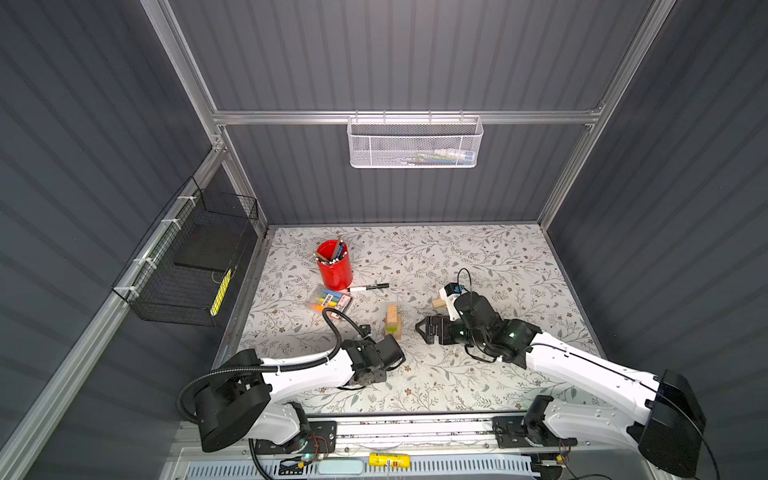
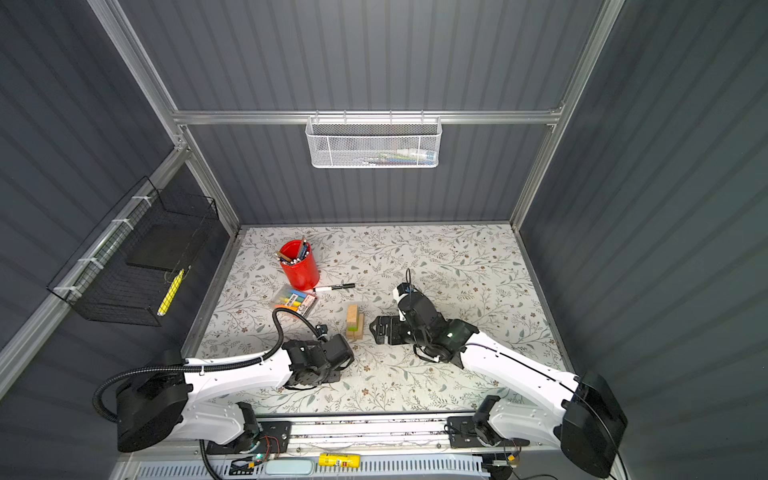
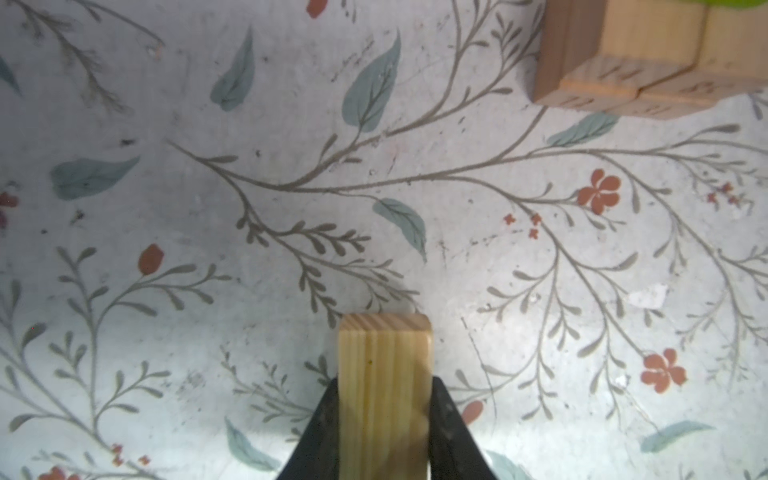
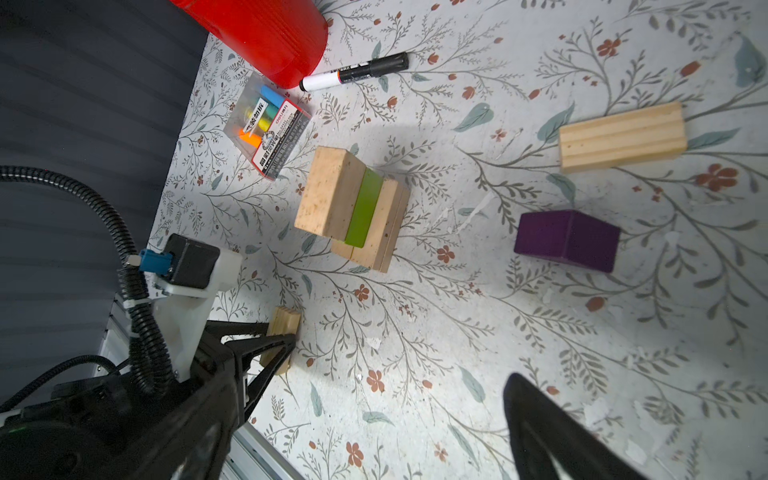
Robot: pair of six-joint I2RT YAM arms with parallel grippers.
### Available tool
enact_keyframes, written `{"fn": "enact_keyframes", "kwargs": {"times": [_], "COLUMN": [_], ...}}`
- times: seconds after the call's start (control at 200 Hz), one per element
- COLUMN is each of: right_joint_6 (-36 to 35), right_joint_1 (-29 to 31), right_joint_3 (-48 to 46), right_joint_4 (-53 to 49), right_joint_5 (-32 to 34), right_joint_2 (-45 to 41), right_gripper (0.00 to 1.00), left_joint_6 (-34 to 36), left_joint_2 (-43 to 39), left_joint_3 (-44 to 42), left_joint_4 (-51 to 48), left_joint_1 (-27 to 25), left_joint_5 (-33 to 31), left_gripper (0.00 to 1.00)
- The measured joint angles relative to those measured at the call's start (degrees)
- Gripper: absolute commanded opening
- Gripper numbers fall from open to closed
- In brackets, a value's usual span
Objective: Build the wood block tower
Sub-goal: 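Grasp the loose wooden block nearer the robot with the left gripper, then lift the wooden block with left gripper and carry it above the stack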
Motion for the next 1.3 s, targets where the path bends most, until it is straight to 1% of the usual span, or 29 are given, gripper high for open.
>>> {"fn": "enact_keyframes", "kwargs": {"times": [0.145,0.385,0.54,0.64,0.78,0.956,1.131,1.296], "right_joint_6": [0.1,1.1,3.2,4.5,5.7,6.1,6.3,6.3], "right_joint_1": [-1.5,-5.5,-7.9,-9.6,-11.1,-11.7,-11.8,-12.0], "right_joint_3": [0.7,2.9,2.9,2.9,2.9,2.9,3.5,3.7], "right_joint_4": [-2.3,-7.5,-11.1,-12.7,-13.3,-12.5,-12.0,-11.5], "right_joint_5": [0.4,0.7,1.7,1.7,1.3,-0.9,-2.0,-2.4], "right_joint_2": [-0.3,-0.4,-0.4,-0.4,-0.3,0.7,1.9,2.3], "right_gripper": [0.99,0.99,0.99,0.99,0.99,0.99,0.99,0.99], "left_joint_6": [0.1,1.6,3.4,4.3,5.4,7.0,8.1,9.6], "left_joint_2": [-1.8,-3.0,1.2,5.1,9.7,14.6,17.9,19.4], "left_joint_3": [4.8,19.7,32.1,37.3,39.9,42.2,44.0,44.1], "left_joint_4": [-5.6,-15.9,-22.7,-24.6,-25.1,-24.2,-23.5,-21.9], "left_joint_1": [0.0,0.0,0.2,0.9,3.3,7.0,8.7,9.5], "left_joint_5": [-0.3,-1.6,-3.6,-4.0,-3.3,-1.6,-0.6,0.5], "left_gripper": [0.14,0.11,0.09,0.07,0.05,0.04,0.04,0.05]}}
